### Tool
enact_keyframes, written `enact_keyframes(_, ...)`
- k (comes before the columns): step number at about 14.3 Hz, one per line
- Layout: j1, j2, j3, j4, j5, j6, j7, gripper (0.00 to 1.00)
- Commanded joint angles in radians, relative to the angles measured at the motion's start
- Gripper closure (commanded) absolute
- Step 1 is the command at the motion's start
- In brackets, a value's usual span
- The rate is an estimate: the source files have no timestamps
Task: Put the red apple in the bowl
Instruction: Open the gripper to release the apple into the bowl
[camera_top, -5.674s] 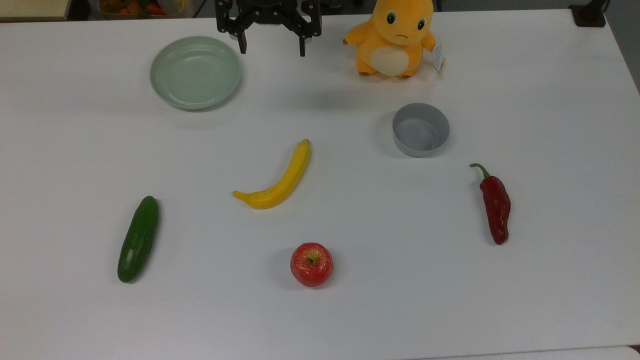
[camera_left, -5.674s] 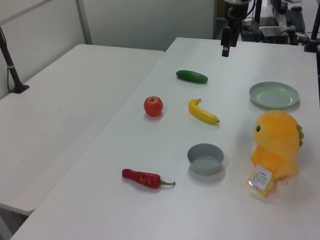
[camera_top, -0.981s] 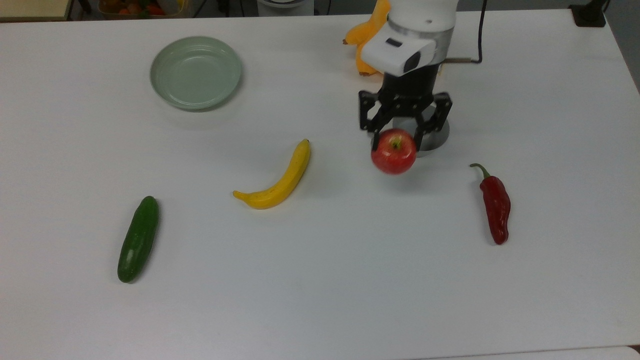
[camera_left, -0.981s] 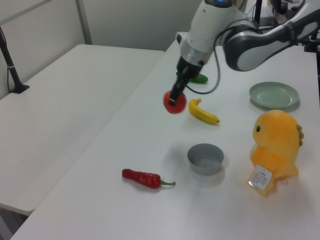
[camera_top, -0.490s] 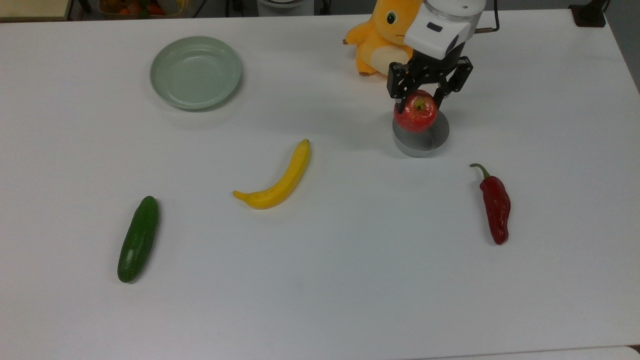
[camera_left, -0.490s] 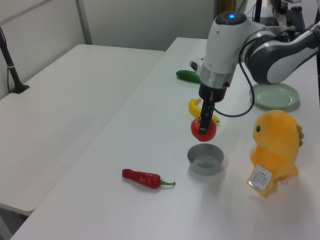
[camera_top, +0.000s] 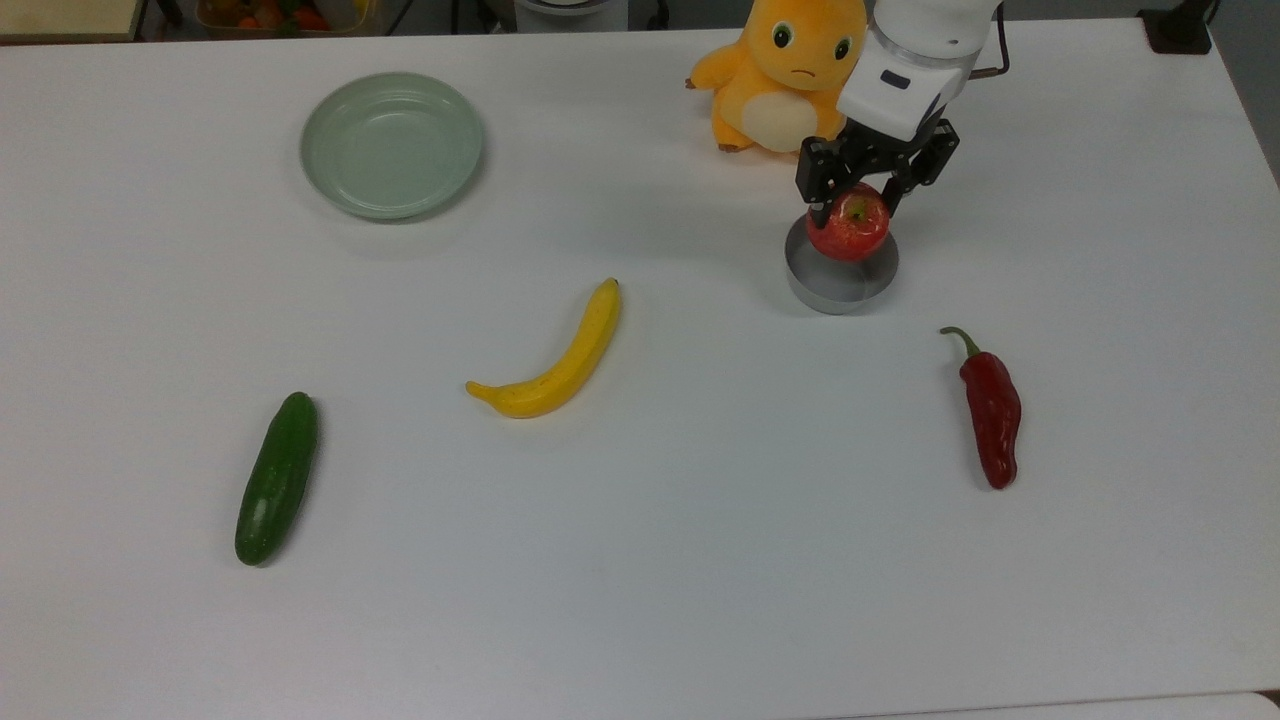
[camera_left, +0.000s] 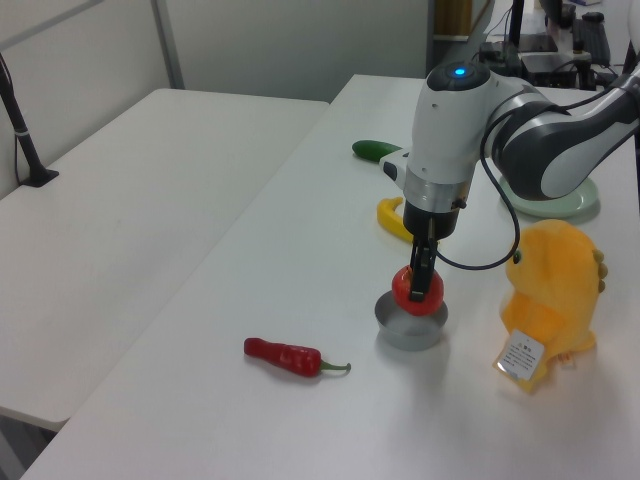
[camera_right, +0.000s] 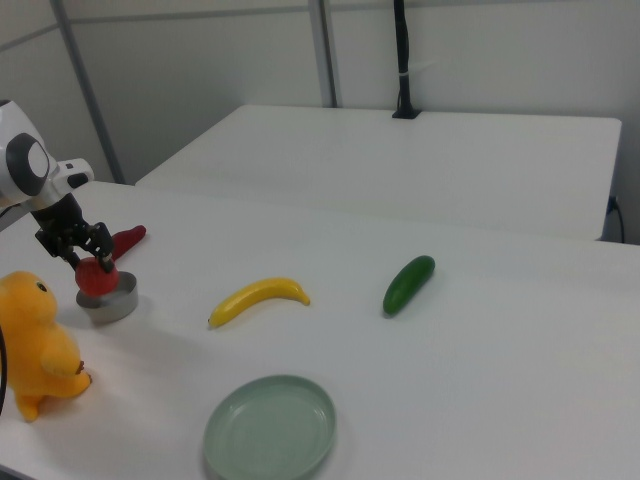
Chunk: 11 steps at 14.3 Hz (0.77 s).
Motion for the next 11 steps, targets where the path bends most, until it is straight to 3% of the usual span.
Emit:
enact_keyframes(1, 0.001, -0.004, 0.000, -0.003, 0.021, -0.001, -0.022, 0.31)
enact_keyframes(4, -0.006, -0.004, 0.000, -0.001, 0.021, -0.007, -0.029, 0.00)
enact_keyframes(9, -0.017, -0.009, 0.000, 0.009, 0.021, -0.015, -0.029, 0.00)
enact_keyframes(11, -0.026, -0.025, -0.003, 0.037, 0.021, -0.122, -0.027, 0.00)
